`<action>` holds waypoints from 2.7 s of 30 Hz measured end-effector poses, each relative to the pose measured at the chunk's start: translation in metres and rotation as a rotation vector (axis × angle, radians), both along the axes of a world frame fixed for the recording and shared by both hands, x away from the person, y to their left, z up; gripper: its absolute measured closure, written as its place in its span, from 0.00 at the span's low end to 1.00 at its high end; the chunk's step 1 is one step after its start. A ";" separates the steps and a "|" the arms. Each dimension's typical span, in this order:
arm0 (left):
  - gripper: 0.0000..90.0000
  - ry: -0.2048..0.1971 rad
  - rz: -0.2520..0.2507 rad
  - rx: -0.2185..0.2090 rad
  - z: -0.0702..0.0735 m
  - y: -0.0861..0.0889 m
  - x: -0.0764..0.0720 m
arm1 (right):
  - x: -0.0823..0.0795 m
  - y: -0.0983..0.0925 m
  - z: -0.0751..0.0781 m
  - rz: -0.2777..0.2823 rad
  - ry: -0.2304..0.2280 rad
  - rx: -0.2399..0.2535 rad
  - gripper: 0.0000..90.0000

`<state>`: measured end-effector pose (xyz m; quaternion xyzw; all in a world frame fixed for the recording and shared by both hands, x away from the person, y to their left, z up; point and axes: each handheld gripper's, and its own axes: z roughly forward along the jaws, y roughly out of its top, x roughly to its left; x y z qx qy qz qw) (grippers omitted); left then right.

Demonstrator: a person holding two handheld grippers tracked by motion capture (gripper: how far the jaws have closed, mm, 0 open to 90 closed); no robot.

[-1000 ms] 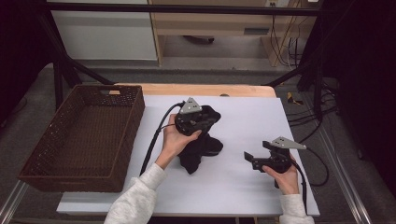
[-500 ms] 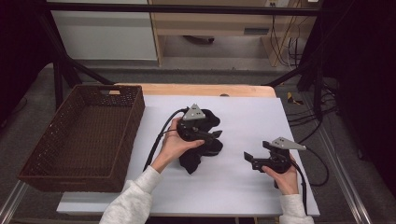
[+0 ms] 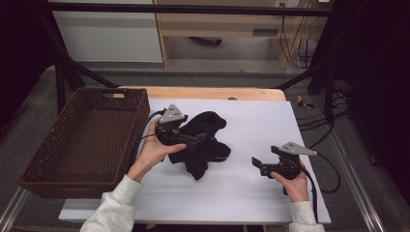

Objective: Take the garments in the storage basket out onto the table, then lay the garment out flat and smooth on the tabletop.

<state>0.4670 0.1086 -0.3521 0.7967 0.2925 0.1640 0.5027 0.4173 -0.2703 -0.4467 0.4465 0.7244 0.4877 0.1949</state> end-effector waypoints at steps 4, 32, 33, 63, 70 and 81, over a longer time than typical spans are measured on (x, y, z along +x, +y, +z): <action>0.08 0.018 0.023 -0.014 -0.009 0.016 -0.005 | 0.000 0.002 0.000 0.004 0.000 -0.001 0.06; 0.37 0.114 0.057 -0.042 -0.078 0.047 -0.025 | -0.003 0.014 0.000 0.024 0.017 -0.009 0.05; 0.44 0.114 0.054 -0.030 -0.081 0.046 -0.025 | -0.004 0.015 0.001 0.025 0.019 -0.006 0.05; 0.86 0.093 -0.134 -0.007 -0.098 -0.004 -0.054 | 0.002 0.081 0.023 0.137 -0.016 0.057 0.23; 0.86 0.095 -0.165 0.018 -0.106 -0.023 -0.061 | 0.004 0.098 0.030 0.157 -0.028 0.077 0.29; 0.83 0.092 -0.183 0.002 -0.111 -0.027 -0.063 | 0.017 0.108 0.029 0.126 0.008 0.067 0.88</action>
